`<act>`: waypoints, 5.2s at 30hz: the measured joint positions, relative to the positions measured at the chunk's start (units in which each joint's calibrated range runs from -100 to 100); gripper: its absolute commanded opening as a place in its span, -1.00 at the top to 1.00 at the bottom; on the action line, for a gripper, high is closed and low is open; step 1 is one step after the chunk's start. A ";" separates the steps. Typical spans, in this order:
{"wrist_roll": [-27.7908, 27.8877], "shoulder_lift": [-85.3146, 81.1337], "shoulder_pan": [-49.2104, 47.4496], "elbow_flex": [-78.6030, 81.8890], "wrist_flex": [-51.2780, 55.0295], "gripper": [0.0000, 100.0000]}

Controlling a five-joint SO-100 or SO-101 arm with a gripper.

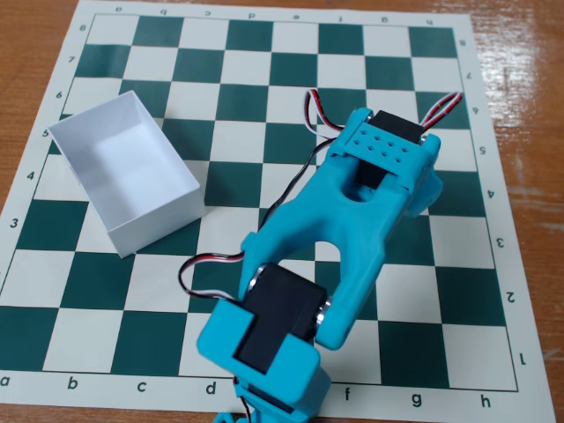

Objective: Grab the toy horse and put it in the box.

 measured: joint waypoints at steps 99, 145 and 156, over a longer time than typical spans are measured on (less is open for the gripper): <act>-14.83 6.21 -24.79 -23.39 10.16 1.00; -8.80 4.60 -45.56 -22.85 6.48 0.88; -9.73 -22.89 -31.14 3.45 9.37 1.00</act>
